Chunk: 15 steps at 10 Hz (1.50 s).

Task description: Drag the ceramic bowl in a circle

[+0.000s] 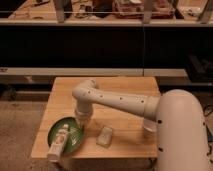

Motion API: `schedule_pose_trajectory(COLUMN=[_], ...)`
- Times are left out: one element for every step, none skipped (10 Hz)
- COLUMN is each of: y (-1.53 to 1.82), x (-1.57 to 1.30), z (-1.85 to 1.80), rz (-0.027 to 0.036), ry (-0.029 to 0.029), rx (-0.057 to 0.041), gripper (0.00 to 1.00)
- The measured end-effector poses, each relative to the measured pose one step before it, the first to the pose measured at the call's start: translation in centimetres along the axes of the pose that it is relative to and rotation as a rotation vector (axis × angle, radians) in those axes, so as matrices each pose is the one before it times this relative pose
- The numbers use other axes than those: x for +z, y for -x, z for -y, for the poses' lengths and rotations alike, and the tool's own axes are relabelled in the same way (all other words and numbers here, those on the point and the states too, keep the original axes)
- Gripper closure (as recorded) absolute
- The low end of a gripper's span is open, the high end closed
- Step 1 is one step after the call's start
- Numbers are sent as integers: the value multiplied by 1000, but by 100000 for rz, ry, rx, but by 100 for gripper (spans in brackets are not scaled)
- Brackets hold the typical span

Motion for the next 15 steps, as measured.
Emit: schedule_pose_trajectory(y=[-1089,-1419,-1906,-2454,-1807,-1462,-1634,-1277,-1046,-539,-129,85,319,677,1097], x=[392,229,166,-123,-145,-143,-312,-445,-507,-771,-688,-899,-1205,-1077,-1019], z=[1005,1047,1128,401,-276,-533,-1160,-1423,-1604,-2086,-1541,-1707,-1764,-1733,-1766], rz=[-306,-797,-1444,-2862,-2535,-2298,-3073,-2738,-2471,-1975,-1190,-1097,-1257,-515,189], ry=[-2090,-2394,-2872,-3472,-2176,-1567,-1514,-410,395,2082,2089,2714,3112,3077,3021], rx=[-1589,-1556,-1585,412,1597,2084,3726,3690,3465,3822,2377,2375,2526,2369,2424], gripper=[100,100,100,100,100,100,100,100,100,100,100,100,100,100,100])
